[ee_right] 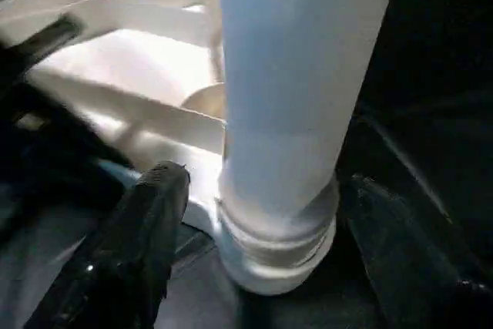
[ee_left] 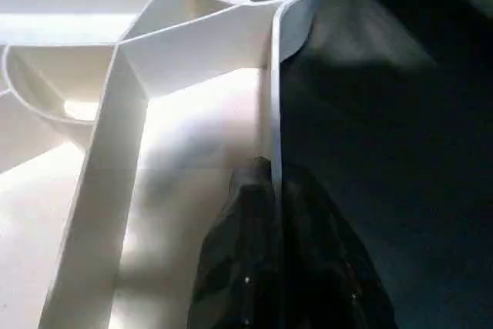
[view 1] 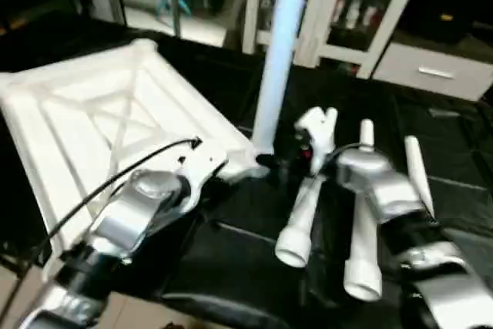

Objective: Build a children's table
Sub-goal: Rotate leg to tighten

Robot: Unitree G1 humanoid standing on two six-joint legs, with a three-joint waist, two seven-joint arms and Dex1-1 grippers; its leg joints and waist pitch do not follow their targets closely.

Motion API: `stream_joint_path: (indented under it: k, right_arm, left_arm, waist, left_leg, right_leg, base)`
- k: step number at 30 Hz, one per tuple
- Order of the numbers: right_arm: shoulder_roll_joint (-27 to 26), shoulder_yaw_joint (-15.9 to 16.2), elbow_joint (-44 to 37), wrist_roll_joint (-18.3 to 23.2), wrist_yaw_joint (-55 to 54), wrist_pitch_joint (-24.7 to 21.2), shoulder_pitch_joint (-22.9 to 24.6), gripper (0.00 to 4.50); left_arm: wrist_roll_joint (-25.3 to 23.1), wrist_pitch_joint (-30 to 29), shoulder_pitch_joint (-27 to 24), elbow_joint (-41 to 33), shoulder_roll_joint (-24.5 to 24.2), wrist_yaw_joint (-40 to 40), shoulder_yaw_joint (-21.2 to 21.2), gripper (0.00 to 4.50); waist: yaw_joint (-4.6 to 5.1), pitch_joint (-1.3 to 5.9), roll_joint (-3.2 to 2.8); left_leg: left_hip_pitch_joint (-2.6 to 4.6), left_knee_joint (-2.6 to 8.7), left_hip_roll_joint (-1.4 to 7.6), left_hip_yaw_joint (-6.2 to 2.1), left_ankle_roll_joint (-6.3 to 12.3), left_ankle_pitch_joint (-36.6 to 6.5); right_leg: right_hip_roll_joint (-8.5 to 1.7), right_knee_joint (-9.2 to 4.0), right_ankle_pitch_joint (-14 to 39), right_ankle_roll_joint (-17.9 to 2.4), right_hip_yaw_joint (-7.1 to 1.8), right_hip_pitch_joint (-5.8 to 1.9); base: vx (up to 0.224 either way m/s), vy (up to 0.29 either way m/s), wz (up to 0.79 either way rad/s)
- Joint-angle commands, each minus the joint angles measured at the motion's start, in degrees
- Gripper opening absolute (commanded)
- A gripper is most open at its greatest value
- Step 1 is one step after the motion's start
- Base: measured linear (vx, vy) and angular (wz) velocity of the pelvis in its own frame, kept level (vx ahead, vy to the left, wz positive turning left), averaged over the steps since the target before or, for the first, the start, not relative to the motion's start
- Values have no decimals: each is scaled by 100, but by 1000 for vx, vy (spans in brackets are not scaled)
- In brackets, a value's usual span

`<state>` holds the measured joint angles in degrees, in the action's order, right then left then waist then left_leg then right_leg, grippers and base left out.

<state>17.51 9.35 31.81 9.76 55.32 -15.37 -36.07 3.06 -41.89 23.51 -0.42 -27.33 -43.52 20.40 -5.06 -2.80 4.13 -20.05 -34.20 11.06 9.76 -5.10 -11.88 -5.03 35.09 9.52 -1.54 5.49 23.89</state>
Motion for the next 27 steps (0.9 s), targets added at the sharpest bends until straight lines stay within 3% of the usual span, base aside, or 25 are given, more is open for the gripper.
stream_joint_path:
  k: [1,4,8,9,10,14,21,27]
  right_arm:
    - [129,69,-208,93,348,-104,37,350]
    - [480,329,-565,46,1029,-211,211,350]
    - [729,636,-845,61,1541,-392,375,350]
    - [744,662,-864,52,1572,-384,392,350]
    - [798,788,-934,-21,1666,-330,465,350]
    - [695,832,-755,-247,1445,-84,449,350]
    - [722,944,-726,-347,1391,-7,423,350]
    - [688,976,-542,-539,1316,147,384,335]
  left_arm:
    - [211,179,-95,-208,-19,-438,255,0]
    - [425,86,-213,-600,-383,-1022,383,0]
    - [411,148,-191,-601,-457,-1066,373,0]
    - [411,148,-187,-595,-460,-1069,373,0]
    - [406,165,-178,-573,-473,-1104,373,0]
    - [412,187,-183,-589,-494,-1177,360,0]
    - [407,192,-183,-600,-525,-1224,352,0]
    - [396,193,-183,-586,-530,-1226,338,0]
  waist:
    - [-14,333,-91]
    - [-39,341,-94]
    - [-80,324,-97]
    - [-84,320,-94]
    - [-99,299,-89]
    - [-104,307,-70]
    - [-100,333,-73]
    - [-101,316,-71]
  left_leg:
    - [10,425,235,-43,220,-815]
    - [30,422,235,-35,195,-799]
    - [40,426,232,-23,176,-837]
    - [27,429,229,-27,160,-872]
    - [25,448,235,-40,93,-1075]
    - [30,456,241,-63,-22,-1247]
    - [22,436,229,-50,31,-918]
    - [23,443,230,-53,22,-1070]
  right_leg:
    - [-355,-361,1134,-1118,-326,-357]
    - [-341,-323,917,-1217,-328,-350]
    - [-335,-337,899,-1263,-334,-337]
    - [-342,-347,972,-1242,-337,-348]
    - [-356,-390,1378,-1122,-330,-349]
    - [-377,-427,1814,-925,-333,-339]
    - [-354,-363,1238,-1058,-332,-355]
    - [-366,-399,1579,-997,-329,-348]
  base:
    - [0,0,0]
    - [0,0,0]
    - [0,0,0]
    - [0,0,0]
    - [0,0,0]
    - [0,0,0]
    - [0,0,0]
    - [0,0,0]
